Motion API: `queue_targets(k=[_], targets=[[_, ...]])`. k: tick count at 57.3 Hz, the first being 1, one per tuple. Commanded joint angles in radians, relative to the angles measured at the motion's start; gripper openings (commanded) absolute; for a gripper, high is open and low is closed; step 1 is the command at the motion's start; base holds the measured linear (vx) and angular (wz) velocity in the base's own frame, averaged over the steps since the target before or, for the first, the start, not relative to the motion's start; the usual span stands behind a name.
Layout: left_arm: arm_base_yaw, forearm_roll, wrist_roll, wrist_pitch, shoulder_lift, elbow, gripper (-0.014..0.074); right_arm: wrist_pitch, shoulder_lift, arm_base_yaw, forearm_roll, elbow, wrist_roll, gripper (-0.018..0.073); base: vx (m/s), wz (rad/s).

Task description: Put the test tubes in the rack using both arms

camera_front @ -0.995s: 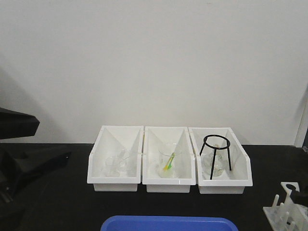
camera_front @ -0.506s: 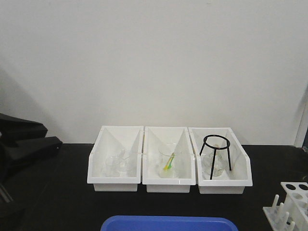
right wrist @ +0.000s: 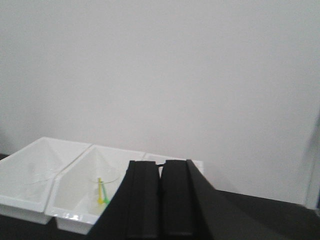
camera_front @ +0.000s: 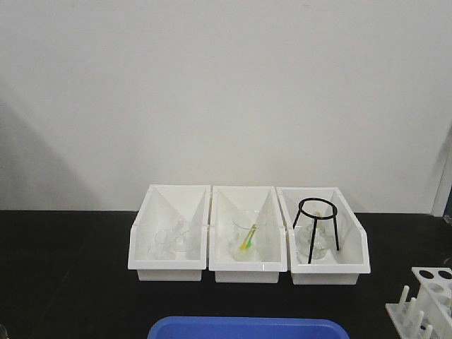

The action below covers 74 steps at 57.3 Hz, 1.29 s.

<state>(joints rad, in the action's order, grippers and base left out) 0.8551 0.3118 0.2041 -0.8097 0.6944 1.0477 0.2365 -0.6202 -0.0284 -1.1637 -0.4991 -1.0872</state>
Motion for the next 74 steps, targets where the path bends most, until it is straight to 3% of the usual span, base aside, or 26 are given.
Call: queue_targets(k=[1,11,20,35,49,56,64,69,74], targets=[[0.001,0.068,0.072,0.071,-0.08,-0.059,-0.0018,0.045,0.004,0.041,-0.063,-0.02,-0.079,-0.0008,0.0,0.0],[0.001,0.166,0.143,0.065,-0.205,-0.236,-0.0017,0.046,0.004,0.06,-0.094,-0.017,-0.089,-0.0007,0.0,0.0],[0.001,0.166,0.142,0.044,-0.248,-0.308,-0.0017,0.041,0.004,0.06,-0.094,-0.017,-0.089,-0.0007,0.0,0.0],[0.001,0.167,0.142,-0.055,-0.251,-0.309,-0.0017,0.04,0.004,0.06,-0.094,-0.017,-0.089,-0.0007,0.0,0.0],[0.001,0.166,0.142,-0.068,-0.25,-0.309,-0.0017,0.04,0.004,0.06,-0.094,-0.017,-0.089,-0.0007,0.0,0.0],[0.001,0.193,0.109,0.042,-0.246,-0.318,-0.0017,0.04,0.004,0.06,-0.094,-0.017,-0.089,-0.0007,0.0,0.0],[0.001,0.225,-0.052,0.295,-0.248,-0.385,-0.0017,0.04,0.004,0.06,-0.094,-0.017,-0.089,-0.0007,0.0,0.0],[-0.007,0.214,-0.04,0.355,-0.249,-0.42,-0.0017,0.04,0.004,0.06,-0.094,-0.017,-0.089,-0.0007,0.0,0.0],[-0.058,0.184,-0.009,0.376,-0.25,-0.449,-0.0017,0.04,0.004,0.06,-0.094,-0.017,-0.089,-0.0007,0.0,0.0]])
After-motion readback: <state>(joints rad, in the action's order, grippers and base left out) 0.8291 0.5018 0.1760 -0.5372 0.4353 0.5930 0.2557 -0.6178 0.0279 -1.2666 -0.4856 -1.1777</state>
